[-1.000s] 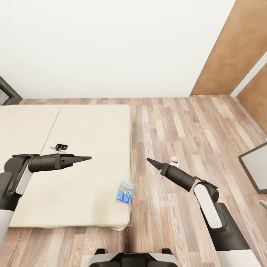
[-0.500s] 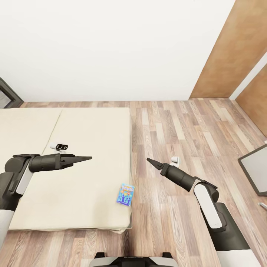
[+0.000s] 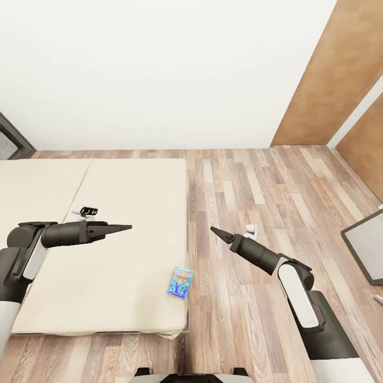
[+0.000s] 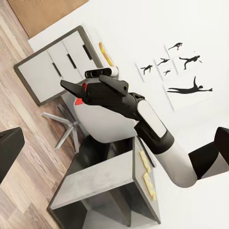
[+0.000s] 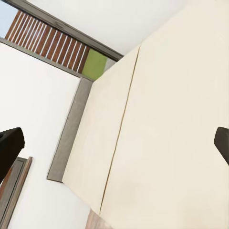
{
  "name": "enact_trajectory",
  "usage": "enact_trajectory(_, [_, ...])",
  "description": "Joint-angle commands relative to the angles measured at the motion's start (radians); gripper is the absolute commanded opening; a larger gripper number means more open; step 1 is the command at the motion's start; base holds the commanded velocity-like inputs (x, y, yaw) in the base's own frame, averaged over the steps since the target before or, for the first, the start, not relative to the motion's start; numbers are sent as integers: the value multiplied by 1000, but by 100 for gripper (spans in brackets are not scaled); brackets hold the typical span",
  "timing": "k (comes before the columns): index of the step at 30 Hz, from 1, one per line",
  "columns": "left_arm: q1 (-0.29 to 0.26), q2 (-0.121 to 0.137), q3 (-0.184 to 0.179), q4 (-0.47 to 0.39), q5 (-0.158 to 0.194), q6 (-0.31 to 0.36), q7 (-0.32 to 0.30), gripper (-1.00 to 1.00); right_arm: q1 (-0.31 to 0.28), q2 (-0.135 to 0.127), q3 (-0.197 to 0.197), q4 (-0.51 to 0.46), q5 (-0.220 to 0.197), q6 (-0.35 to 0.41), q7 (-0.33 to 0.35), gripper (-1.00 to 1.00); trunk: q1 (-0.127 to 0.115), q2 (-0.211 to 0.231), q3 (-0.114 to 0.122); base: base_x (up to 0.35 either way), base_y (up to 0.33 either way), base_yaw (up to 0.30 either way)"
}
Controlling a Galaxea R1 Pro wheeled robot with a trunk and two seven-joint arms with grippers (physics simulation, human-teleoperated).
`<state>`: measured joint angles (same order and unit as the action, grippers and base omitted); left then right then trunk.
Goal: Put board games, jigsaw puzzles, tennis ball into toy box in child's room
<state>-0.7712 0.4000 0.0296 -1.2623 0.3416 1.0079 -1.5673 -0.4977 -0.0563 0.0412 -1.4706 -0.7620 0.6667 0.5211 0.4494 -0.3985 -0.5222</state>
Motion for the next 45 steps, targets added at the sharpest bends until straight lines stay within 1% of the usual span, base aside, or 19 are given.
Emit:
enact_trajectory(1, [0, 0, 0, 0, -1, 11, -4, 100, -1, -1, 0, 0, -5, 5, -1, 100, 1, -2, 0, 0, 0, 0])
enact_trajectory(23, [1, -1, -2, 0, -1, 11, -4, 100, -1, -1, 0, 0, -5, 5, -1, 100, 1, -2, 37, 0, 0, 0])
enact_trajectory(34, [1, -14, -1, 0, -2, 10, -4, 100, -1, -1, 0, 0, -5, 5, -1, 100, 1, -2, 55, 0, 0, 0])
enact_trajectory(45, [1, -16, 0, 0, -3, 9, -4, 100, -1, -1, 0, 0, -5, 4, -1, 100, 1, -2, 74, 0, 0, 0])
